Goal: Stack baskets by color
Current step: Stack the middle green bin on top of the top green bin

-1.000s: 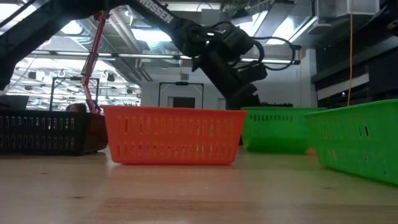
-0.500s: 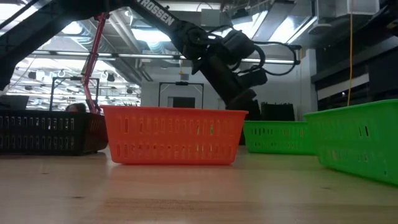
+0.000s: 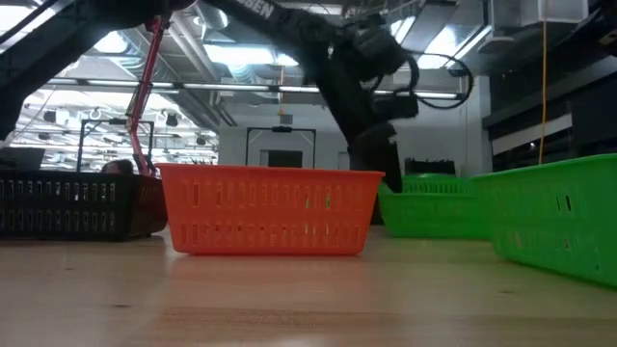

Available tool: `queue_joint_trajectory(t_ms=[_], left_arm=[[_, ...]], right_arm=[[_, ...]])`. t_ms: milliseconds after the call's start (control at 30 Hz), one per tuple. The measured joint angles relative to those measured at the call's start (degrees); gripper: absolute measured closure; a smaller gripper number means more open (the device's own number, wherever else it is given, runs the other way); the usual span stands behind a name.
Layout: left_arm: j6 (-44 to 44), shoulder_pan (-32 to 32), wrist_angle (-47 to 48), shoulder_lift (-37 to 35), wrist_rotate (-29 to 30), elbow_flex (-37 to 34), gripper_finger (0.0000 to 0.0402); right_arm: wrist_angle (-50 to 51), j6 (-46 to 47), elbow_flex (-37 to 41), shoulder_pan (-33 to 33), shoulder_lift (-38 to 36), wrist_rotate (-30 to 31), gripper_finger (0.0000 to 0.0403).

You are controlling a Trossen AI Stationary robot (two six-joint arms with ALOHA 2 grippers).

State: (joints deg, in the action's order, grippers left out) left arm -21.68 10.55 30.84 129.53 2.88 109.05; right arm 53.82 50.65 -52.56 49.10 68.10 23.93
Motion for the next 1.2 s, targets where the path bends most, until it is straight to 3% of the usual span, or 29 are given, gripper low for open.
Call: queue_joint_trajectory(t_ms=[233, 400, 467, 633, 733, 900, 1033, 1200], left_arm=[[-10.7, 2.8, 22.0, -4.6, 10.6, 14.4, 0.0401], [-11.8, 11.5, 33.1, -9.6, 14.0, 18.1, 0.0401], [-11.0, 16.9, 33.7, -11.3, 10.3, 18.1, 0.0401], [-9.9, 30.5, 30.0, -11.1, -10.3, 17.3, 0.0401], [-10.4, 34.3, 26.0, -10.5, -16.1, 15.6, 0.0401], [-18.4, 35.9, 25.1, -10.5, -18.4, 10.9, 0.0401], [-19.5, 35.8, 20.5, -10.6, -18.5, 5.8, 0.0401], [-17.9, 35.2, 14.5, -10.5, -18.3, 0.9, 0.0401]], right_arm=[[-0.3, 0.0, 0.0, 0.0, 0.0, 0.0, 0.028], [-0.5, -0.1, 0.0, 0.0, 0.0, 0.1, 0.028], [-0.5, -0.1, 0.0, 0.0, 0.0, 0.1, 0.028], [-0.5, -0.2, 0.0, 0.0, 0.0, 1.7, 0.028], [-0.4, -0.2, 0.0, 0.0, 0.0, 2.6, 0.028], [-0.2, -0.5, 0.0, -0.1, 0.0, 7.2, 0.028], [-0.2, -0.3, 0.0, -0.8, 0.0, 13.4, 0.028], [-0.2, -0.1, 0.0, -1.3, 0.0, 13.9, 0.028]])
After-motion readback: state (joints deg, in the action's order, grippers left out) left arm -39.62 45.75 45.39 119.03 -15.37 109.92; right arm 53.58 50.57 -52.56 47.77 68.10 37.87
